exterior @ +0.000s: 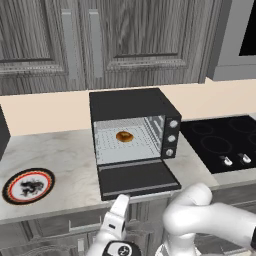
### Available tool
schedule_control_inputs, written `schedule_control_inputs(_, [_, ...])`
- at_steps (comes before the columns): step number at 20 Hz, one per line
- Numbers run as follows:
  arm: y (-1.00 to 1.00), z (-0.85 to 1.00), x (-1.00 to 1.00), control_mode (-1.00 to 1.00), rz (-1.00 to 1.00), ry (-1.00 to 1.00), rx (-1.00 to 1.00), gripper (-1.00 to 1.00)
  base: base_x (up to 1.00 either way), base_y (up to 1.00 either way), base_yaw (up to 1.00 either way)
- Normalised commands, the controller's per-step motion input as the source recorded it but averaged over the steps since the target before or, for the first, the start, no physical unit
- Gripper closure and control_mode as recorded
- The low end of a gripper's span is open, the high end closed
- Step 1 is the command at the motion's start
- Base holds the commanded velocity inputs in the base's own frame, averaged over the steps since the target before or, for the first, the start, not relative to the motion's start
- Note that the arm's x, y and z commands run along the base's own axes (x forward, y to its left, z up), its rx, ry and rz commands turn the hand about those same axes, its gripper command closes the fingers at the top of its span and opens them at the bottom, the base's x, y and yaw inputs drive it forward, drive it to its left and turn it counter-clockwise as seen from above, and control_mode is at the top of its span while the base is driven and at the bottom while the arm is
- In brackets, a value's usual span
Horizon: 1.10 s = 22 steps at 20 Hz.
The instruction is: Pick up the bagel from the plate, place it on the toaster oven rack, close the door, and set the timer.
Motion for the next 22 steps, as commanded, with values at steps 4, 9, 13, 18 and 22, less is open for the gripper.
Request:
schedule_control_inputs(4, [0.0, -0.24, 0.16, -1.0, 0.0, -0.12, 0.0, -1.0, 0.0, 0.0, 0.0])
schedule_control_inputs(9, [0.0, -0.19, 0.19, -1.0, 0.0, -0.09, 0.0, -1.0, 0.0, 0.0, 0.0])
schedule_control_inputs(13, [0.12, -0.12, 0.14, -1.0, 0.0, -0.06, 0.0, -1.0, 0.0, 0.0, 0.0])
schedule_control_inputs(18, [0.18, -0.2, 0.14, -1.0, 0.0, -0.08, 0.0, -1.0, 0.0, 0.0, 0.0])
schedule_control_inputs(22, [0.2, -0.22, 0.16, -1.0, 0.0, -0.09, 0.0, -1.0, 0.0, 0.0, 0.0])
